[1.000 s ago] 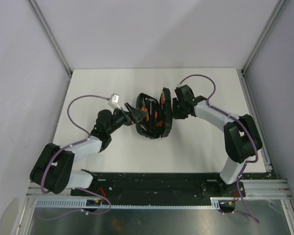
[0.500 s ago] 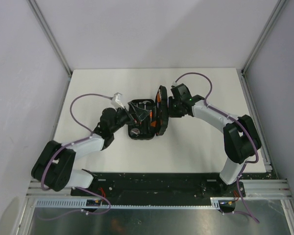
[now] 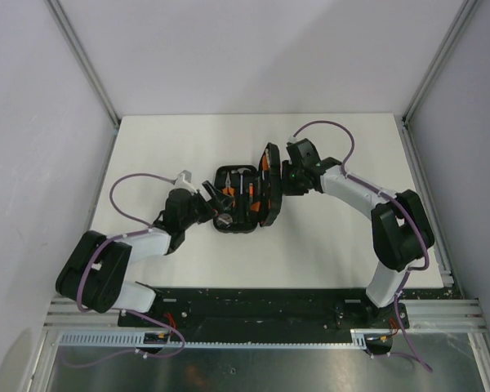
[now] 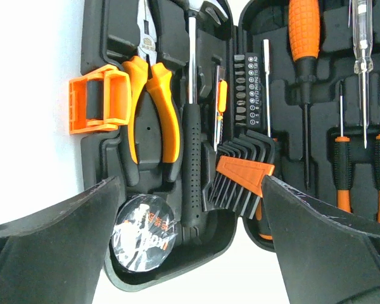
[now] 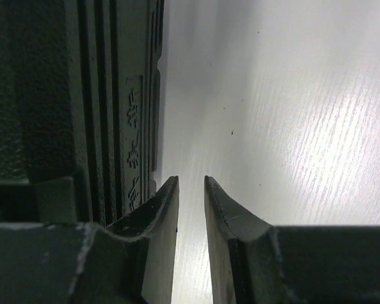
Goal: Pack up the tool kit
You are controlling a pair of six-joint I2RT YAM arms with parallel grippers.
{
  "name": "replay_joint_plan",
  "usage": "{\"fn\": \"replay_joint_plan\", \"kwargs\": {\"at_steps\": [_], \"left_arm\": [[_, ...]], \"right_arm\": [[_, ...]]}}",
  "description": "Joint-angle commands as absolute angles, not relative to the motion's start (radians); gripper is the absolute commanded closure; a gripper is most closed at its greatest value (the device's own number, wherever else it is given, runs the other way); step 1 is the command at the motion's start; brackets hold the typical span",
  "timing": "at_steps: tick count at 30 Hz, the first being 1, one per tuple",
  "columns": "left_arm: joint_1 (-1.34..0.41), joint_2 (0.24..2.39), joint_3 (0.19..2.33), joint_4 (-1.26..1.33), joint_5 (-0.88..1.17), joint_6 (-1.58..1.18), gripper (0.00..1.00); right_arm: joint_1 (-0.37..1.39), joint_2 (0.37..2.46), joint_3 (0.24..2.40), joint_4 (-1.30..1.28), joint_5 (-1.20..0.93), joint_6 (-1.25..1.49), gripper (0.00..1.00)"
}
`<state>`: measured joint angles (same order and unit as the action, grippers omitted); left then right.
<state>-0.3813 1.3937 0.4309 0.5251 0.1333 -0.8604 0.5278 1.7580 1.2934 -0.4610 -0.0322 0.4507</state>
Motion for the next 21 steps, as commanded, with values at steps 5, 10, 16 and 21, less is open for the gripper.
{"fn": "replay_joint_plan", "kwargs": {"at_steps": [5,10,16,21], "left_arm": [[-0.357,1.413,0.382,0.507,0.071,-0.848,0.01],[-0.356,1.345,0.388,0.511,0.082,-0.819,0.01],[-0.336,1.18,0.404,0.466,0.02,-0.789,0.01],[-0.333,1.234,0.41,0.424,0.013,-0.798,0.0]], "right_arm": [[0.521,1.788,1.347,-0.457,-0.037,0.446,0.73],[0.512,1.795,1.352,-0.461,-0.037,0.447,0.73],[0.504,1.801,1.36,-0.462,-0.037,0.449,0.73],[0.504,1.806,1.365,-0.461,-0.041,0.449,0.73]]}}
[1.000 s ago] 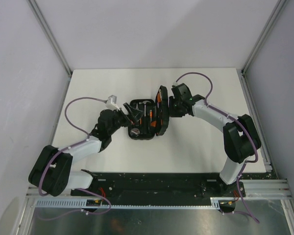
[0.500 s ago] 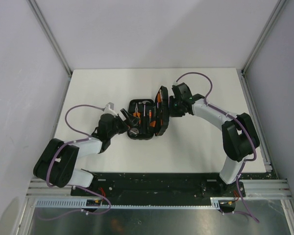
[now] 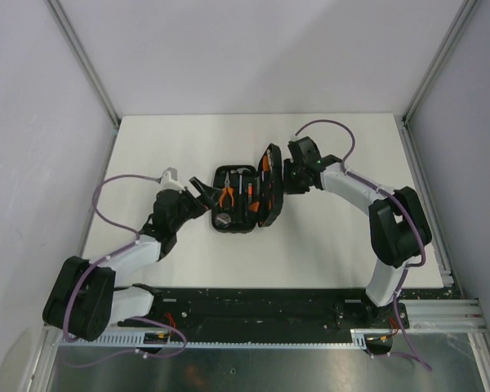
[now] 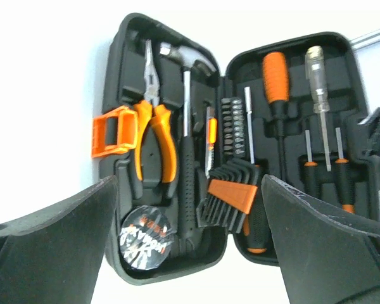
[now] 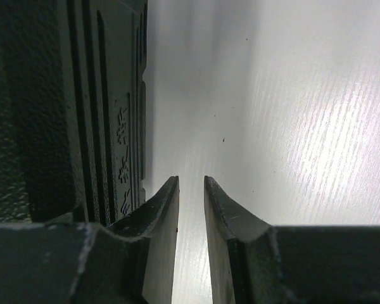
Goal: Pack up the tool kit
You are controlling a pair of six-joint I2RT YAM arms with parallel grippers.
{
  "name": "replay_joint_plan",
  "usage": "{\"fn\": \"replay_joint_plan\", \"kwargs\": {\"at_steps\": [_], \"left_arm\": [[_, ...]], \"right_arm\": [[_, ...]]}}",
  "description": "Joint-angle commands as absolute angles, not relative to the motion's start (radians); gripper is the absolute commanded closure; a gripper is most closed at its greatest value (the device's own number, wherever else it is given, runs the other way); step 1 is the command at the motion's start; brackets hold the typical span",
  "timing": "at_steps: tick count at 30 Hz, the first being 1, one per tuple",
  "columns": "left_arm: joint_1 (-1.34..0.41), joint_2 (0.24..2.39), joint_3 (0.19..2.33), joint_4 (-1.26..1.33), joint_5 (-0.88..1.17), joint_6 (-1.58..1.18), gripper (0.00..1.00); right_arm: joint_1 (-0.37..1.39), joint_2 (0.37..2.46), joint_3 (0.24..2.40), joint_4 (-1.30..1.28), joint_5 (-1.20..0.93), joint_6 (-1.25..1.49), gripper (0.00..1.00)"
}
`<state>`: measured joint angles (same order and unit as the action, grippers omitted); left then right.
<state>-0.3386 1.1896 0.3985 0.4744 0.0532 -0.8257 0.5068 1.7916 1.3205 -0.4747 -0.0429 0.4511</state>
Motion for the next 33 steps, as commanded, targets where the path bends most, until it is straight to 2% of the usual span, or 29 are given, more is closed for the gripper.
{"fn": "replay_joint_plan", "kwargs": {"at_steps": [1,8,17,26,33], "left_arm": [[-0.333,1.259,0.408,0.423,0.017,-0.812,0.01],[-0.329,1.409,0.4,0.506,0.084,-0.814,0.01],[-0.302,1.681,0.389,1.011,0.457,-0.979,0.02],[-0.302,1.532,0.437,1.062,0.511,-1.011,0.24],[-0.336,1.549,0.508,1.052,0.531,-1.015,0.27]], "right_arm": [[0.503,1.807,1.366,-0.462,-0.042,0.45,0.73],[0.502,1.824,1.375,-0.465,-0.049,0.446,0.73],[0.496,1.842,1.386,-0.481,-0.093,0.432,0.73],[0.512,1.865,1.402,-0.495,-0.118,0.41,0.73],[0.525,1.877,1.412,-0.501,-0.132,0.399,0.73]]}}
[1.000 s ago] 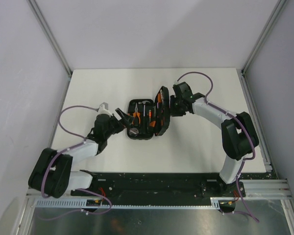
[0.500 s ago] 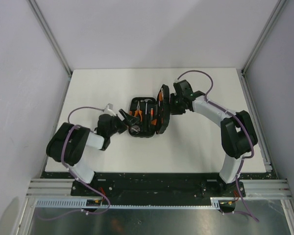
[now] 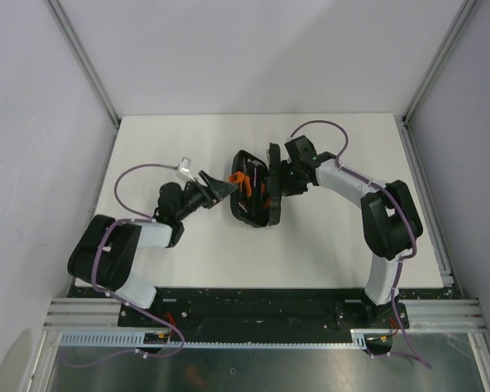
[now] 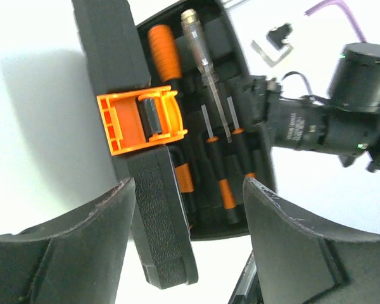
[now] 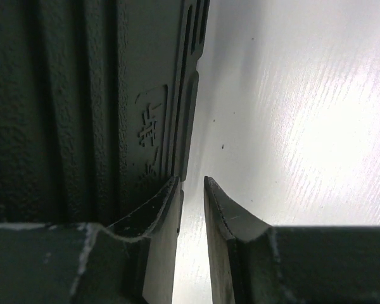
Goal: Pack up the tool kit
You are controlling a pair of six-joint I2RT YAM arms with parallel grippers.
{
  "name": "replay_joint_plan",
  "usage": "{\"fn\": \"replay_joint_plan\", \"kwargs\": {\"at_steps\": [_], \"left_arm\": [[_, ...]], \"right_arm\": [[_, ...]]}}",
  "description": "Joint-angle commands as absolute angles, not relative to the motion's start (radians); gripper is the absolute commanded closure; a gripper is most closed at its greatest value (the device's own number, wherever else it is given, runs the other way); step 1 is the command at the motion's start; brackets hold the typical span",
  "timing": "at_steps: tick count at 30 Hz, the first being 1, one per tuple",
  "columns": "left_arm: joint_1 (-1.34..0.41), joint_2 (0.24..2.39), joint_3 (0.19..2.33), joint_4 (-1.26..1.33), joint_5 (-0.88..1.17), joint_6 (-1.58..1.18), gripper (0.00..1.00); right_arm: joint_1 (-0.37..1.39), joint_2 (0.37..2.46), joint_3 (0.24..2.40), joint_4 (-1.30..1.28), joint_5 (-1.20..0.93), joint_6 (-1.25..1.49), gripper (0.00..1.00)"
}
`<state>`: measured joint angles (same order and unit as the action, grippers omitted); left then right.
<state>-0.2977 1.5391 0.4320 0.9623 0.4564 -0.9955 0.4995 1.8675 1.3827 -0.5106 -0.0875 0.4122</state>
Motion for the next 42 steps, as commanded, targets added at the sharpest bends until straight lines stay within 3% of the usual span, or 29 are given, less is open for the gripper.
{"fn": "replay_joint_plan", "kwargs": {"at_steps": [1,6,13,20,23,28,32,36,42], "left_arm": [[-0.347,1.577,0.521,1.051,0.534,-1.013,0.27],[-0.409,1.726,0.593,1.052,0.552,-1.009,0.25],[-0.453,1.781,0.646,1.051,0.568,-0.999,0.22],[-0.484,1.704,0.672,1.048,0.581,-0.943,0.08],[-0.486,1.658,0.683,1.041,0.58,-0.928,0.02],[-0.489,1.626,0.701,1.031,0.585,-0.906,0.01],[-0.489,1.609,0.702,1.03,0.582,-0.916,0.02],[-0.489,1.56,0.693,1.019,0.545,-0.924,0.15],[-0.489,1.513,0.693,0.996,0.473,-0.933,0.25]], "right_arm": [[0.526,1.879,1.413,-0.501,-0.136,0.397,0.73],[0.538,1.904,1.433,-0.515,-0.152,0.387,0.73],[0.548,1.908,1.458,-0.518,-0.163,0.379,0.72],[0.606,1.917,1.532,-0.569,-0.084,0.316,0.47],[0.617,1.928,1.548,-0.581,-0.075,0.309,0.42],[0.629,1.949,1.56,-0.586,-0.081,0.301,0.38],[0.631,1.961,1.568,-0.592,-0.08,0.301,0.37],[0.626,1.966,1.564,-0.589,-0.092,0.307,0.38],[0.605,1.967,1.547,-0.572,-0.137,0.323,0.41]]}}
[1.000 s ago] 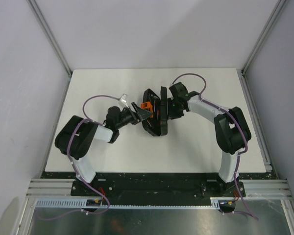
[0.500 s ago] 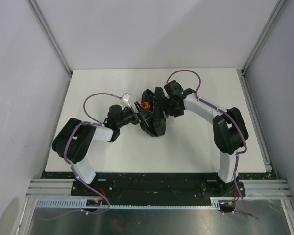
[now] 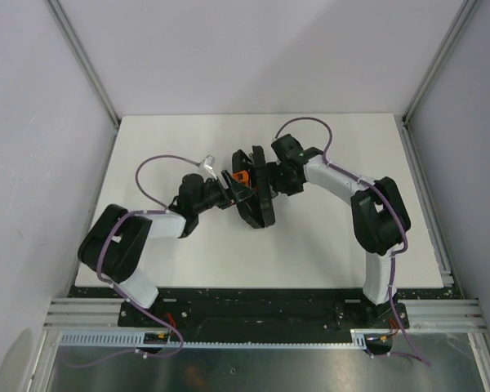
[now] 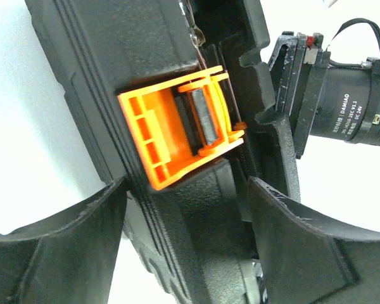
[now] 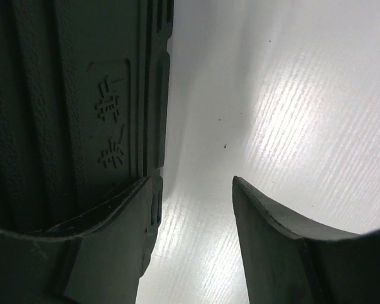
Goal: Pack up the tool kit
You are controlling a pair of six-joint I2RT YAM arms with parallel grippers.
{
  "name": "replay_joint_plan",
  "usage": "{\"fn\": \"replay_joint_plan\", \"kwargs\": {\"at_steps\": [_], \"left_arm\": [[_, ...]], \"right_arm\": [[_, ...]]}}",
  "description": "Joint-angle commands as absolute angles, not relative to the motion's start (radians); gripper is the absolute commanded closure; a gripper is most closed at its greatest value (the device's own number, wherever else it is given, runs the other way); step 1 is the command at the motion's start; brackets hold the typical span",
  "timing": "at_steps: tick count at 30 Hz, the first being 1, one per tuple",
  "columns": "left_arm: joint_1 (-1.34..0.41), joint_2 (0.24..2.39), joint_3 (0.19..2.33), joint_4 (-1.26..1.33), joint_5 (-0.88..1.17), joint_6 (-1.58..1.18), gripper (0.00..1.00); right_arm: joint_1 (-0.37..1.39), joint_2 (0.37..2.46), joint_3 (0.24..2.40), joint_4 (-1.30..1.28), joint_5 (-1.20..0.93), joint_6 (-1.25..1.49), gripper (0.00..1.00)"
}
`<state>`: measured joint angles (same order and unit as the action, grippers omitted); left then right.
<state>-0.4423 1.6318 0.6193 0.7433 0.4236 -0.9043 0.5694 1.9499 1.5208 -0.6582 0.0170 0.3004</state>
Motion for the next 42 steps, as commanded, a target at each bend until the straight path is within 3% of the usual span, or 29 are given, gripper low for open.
{"fn": "replay_joint_plan", "kwargs": {"at_steps": [1,4,9,12,42], "left_arm": [[-0.489,1.514,0.696,0.995,0.47,-0.936,0.29],[-0.489,1.521,0.703,0.994,0.472,-0.946,0.36],[-0.488,1.495,0.711,0.994,0.482,-0.958,0.09],[-0.488,1.47,0.721,0.993,0.494,-0.959,0.02],[-0.519,1.499,0.775,1.0,0.542,-0.91,0.01]], "right_arm": [[0.603,1.968,1.545,-0.567,-0.146,0.326,0.41],[0.598,1.968,1.537,-0.558,-0.168,0.332,0.42],[0.594,1.959,1.528,-0.554,-0.167,0.327,0.41],[0.594,1.949,1.527,-0.554,-0.148,0.322,0.39],[0.688,1.986,1.603,-0.626,-0.002,0.289,0.36]]}}
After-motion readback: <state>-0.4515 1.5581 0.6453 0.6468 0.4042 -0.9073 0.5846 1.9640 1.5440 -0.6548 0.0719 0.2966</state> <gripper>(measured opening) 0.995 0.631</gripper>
